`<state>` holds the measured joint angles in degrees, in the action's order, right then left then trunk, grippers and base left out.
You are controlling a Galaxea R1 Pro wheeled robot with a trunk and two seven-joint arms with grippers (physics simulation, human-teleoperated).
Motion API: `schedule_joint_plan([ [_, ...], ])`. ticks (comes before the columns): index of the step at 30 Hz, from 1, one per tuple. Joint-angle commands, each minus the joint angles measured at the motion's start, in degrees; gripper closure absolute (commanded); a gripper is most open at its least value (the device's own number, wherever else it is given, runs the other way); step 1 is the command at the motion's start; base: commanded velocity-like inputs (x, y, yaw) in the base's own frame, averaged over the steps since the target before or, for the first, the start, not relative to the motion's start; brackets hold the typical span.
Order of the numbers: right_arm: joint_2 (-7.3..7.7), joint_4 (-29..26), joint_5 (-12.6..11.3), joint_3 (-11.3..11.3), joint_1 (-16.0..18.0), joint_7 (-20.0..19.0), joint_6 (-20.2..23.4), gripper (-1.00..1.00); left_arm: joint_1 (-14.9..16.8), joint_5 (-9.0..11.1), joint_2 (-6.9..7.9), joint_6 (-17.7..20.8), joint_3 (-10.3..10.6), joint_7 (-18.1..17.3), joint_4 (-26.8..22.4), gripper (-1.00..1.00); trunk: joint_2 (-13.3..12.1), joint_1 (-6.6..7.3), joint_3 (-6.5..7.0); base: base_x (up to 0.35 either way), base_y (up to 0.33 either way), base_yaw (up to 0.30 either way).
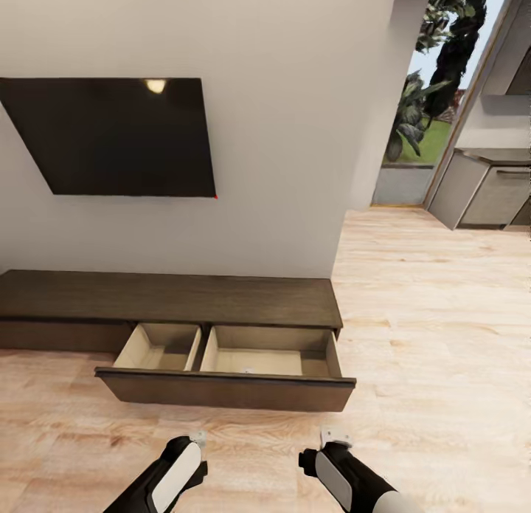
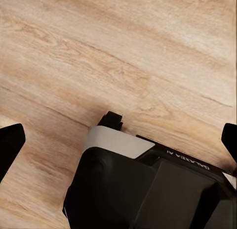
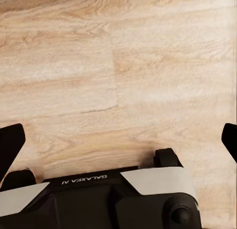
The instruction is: Place each of the two pumpkins and all three candles from the living room inside a cabinet in the living room (use any cabinet), then make sure every cabinet is closed, and position the cauldron so it is next to a table in the living room.
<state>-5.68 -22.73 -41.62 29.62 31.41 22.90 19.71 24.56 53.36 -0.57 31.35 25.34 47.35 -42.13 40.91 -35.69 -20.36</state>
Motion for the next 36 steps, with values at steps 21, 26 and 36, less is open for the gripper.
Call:
schedule_joint_plan([
  [21,0.25,1.1,-0.4,2.5,0.1,-0.1,-3.0,-1.0,0.0,-2.6,1.19,-9.9,1.0,-11.8,8.3,-1.0,-1.9,1.12,0.83,-0.051,0.0,0.0],
  [26,0.09,1.2,-0.5,2.6,0.1,-0.1,-4.9,-1.0,0.0,-2.9,1.18,-10.5,1.0,-12.5,8.9,-1.0,-1.9,1.12,0.83,-0.042,0.066,0.001],
  [36,-0.03,1.3,-0.5,2.7,0.1,-0.1,-5.3,-1.0,0.0,-3.0,1.26,-10.6,1.0,-12.9,8.8,-1.0,-1.9,1.12,0.83,-0.017,0.026,0.197],
])
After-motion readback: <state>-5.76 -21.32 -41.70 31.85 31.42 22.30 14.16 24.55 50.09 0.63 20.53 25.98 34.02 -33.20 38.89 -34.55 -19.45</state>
